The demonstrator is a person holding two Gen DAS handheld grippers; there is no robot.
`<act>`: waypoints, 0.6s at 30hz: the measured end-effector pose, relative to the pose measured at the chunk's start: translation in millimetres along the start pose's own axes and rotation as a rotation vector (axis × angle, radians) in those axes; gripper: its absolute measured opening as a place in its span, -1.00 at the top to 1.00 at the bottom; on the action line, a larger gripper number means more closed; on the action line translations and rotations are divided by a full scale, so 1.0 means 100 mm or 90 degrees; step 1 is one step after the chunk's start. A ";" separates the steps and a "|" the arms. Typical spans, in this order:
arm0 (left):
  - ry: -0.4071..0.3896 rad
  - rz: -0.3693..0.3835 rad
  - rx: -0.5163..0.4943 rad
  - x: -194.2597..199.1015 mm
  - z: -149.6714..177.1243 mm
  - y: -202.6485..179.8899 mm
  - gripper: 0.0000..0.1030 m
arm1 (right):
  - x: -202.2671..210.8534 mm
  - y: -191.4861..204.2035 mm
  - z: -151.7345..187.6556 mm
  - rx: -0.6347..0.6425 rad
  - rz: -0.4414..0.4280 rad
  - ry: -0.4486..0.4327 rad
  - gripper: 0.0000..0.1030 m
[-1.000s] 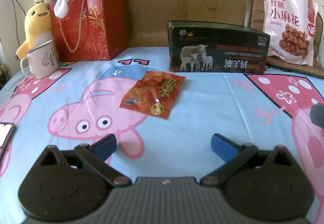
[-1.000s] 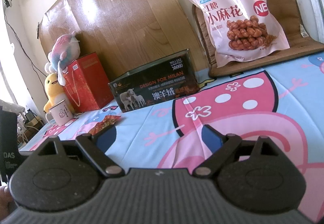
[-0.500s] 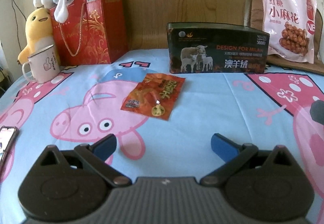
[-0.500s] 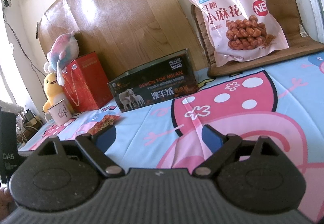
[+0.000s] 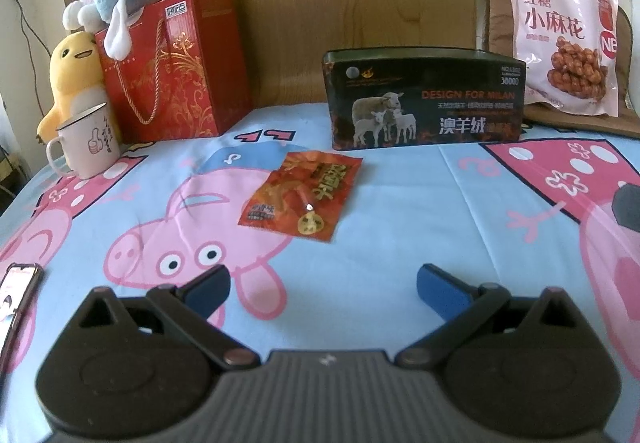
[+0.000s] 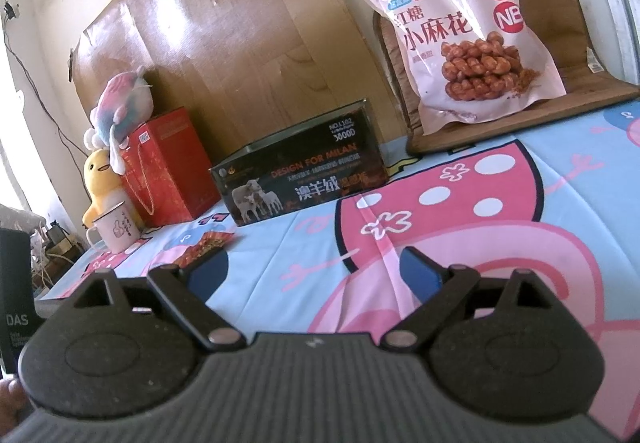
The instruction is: Organize snacks
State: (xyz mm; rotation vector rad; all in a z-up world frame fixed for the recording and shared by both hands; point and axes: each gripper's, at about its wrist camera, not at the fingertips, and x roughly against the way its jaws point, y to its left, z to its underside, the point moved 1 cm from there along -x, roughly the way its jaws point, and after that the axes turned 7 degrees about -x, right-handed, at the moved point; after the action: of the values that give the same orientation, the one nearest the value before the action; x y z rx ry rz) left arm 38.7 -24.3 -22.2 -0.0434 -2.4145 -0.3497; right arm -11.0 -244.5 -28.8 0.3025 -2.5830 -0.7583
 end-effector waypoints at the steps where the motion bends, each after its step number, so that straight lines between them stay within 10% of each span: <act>1: 0.000 0.000 0.000 0.00 0.00 0.00 -1.00 | 0.00 0.00 0.00 0.000 0.000 0.000 -0.84; 18: -0.005 0.009 -0.004 0.02 0.00 -0.02 -1.00 | -0.01 -0.01 -0.01 0.000 -0.001 0.001 -0.85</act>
State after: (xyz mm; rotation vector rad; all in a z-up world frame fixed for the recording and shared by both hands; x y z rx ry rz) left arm 37.2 -25.9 -21.7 -0.0643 -2.4198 -0.3504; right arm -10.2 -245.5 -29.0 0.3058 -2.5815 -0.7584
